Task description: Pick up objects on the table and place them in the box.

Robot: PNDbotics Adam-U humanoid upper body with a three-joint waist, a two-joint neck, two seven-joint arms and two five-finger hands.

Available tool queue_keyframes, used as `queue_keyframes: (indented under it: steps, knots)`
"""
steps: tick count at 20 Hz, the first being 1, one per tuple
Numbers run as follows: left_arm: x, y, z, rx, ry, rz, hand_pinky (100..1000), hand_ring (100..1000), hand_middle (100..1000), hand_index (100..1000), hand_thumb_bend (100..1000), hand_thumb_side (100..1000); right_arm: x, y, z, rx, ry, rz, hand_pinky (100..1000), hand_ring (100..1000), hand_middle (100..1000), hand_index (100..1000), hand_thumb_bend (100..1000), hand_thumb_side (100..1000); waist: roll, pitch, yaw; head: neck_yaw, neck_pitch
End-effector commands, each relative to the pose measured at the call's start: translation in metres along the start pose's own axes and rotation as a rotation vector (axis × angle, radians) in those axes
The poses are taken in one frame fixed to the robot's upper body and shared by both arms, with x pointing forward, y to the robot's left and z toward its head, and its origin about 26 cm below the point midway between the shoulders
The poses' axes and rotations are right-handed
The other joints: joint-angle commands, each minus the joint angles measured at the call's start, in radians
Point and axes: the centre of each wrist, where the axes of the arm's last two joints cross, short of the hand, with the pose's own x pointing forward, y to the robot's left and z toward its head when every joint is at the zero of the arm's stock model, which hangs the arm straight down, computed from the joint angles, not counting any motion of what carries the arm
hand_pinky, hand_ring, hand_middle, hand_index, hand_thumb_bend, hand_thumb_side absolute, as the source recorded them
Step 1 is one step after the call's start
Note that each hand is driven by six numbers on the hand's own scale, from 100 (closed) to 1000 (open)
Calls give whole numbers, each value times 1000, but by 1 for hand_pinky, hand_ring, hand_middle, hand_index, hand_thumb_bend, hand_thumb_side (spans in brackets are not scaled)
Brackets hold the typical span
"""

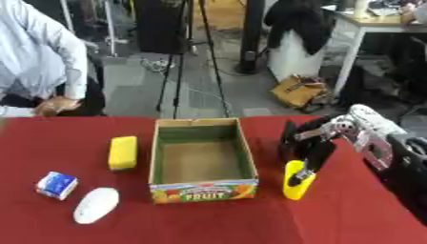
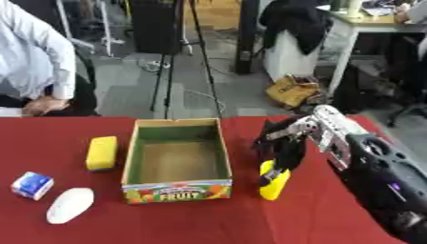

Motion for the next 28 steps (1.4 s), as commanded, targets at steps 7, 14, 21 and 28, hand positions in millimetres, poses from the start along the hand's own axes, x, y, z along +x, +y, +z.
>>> queue_keyframes:
  steps: [7,14,21,28]
  knots:
    - [5,3,-8,10,-32,12,878,841,766,809,100,915,-12,-7,5,20,32,29,791,945,947,1000,618,475,3,-6,3,-6,-12]
    - [5,3,-8,20,-32,19,895,836,761,804,100,915,-18,-5,5,23,39,-3,740,935,943,1000,549,356,5,-2,5,-10,-18]
    - [5,2,-8,35,-34,27,901,824,757,798,100,913,-20,-8,6,9,38,-24,692,917,935,1000,551,337,5,0,7,-15,-23]
    - [6,2,-9,47,-38,30,901,820,755,795,100,909,-23,-3,1,32,52,-62,693,888,918,1000,568,343,6,3,13,-15,-25]
